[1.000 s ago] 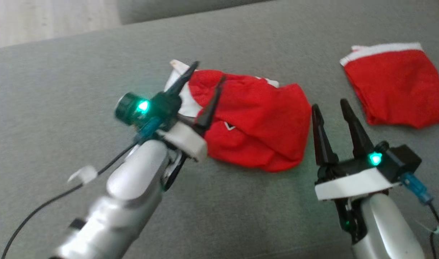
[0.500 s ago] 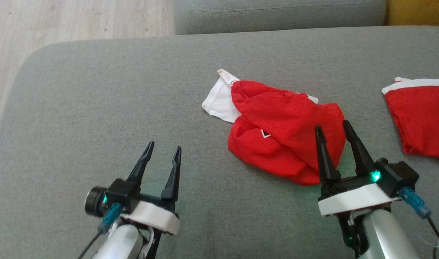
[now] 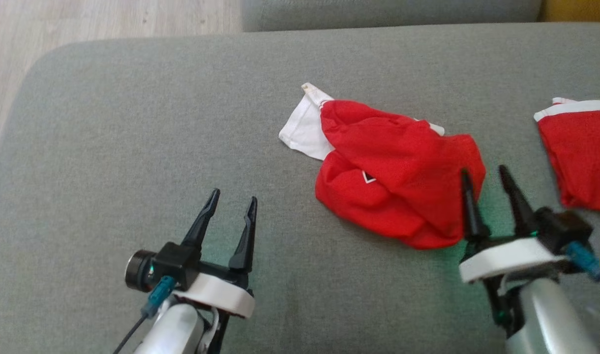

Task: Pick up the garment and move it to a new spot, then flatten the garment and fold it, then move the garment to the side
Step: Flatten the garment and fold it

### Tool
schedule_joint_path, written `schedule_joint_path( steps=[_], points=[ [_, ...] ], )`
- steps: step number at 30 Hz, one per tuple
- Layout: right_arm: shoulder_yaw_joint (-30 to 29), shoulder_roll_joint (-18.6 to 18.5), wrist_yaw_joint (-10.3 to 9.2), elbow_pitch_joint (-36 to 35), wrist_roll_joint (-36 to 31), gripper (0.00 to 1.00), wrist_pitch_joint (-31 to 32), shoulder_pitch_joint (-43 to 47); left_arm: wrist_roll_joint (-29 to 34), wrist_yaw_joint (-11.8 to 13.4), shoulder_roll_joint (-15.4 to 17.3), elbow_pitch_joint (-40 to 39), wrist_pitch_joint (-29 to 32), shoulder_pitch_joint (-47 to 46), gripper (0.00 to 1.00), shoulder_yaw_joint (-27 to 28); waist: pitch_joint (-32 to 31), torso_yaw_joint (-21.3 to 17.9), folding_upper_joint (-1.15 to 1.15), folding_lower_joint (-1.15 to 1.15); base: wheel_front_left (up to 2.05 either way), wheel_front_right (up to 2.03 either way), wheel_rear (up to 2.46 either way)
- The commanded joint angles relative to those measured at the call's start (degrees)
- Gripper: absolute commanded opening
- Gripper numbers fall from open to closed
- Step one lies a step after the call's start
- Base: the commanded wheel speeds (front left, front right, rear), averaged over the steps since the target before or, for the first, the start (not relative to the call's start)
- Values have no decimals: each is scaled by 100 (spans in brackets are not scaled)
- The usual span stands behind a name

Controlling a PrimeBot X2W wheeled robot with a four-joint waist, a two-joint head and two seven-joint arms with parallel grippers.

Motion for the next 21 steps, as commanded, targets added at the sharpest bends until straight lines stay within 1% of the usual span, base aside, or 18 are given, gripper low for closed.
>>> schedule_joint_path(
  steps=[1,6,7,11,14,15,16,17,21],
  points=[
    [-8,-11,-5,-74,20,100,64,-397,53,-29,12,-130,-47,-253,100,235,69,44,0,0,0,0,0],
    [-506,-11,-5,604,178,100,412,-868,135,-131,-96,-41,-47,-297,100,266,228,183,0,0,0,0,0],
    [-506,-11,-5,604,178,100,412,-868,135,-131,-96,-41,-47,-297,100,266,228,183,0,0,0,0,0],
    [-534,-11,-5,1122,415,100,547,-1155,197,-196,-171,16,-47,-351,100,300,312,293,0,0,0,0,0],
    [-485,-11,-5,1380,454,99,541,-1277,240,-228,-209,40,-47,-364,100,345,327,340,0,0,0,0,0],
    [-455,-11,-5,1445,505,60,531,-1307,253,-237,-218,44,-47,-363,100,363,329,350,0,0,0,0,0],
    [-417,-11,-5,1492,534,9,506,-1333,267,-244,-225,49,-47,-359,100,383,328,355,0,0,0,0,0],
    [-378,-11,-5,1521,523,0,454,-1353,281,-253,-230,54,-47,-353,100,401,323,356,0,0,0,0,0],
    [-284,-11,-5,1540,384,0,229,-1381,332,-280,-253,90,-47,-313,100,464,271,339,0,0,0,0,0]
  ],
)
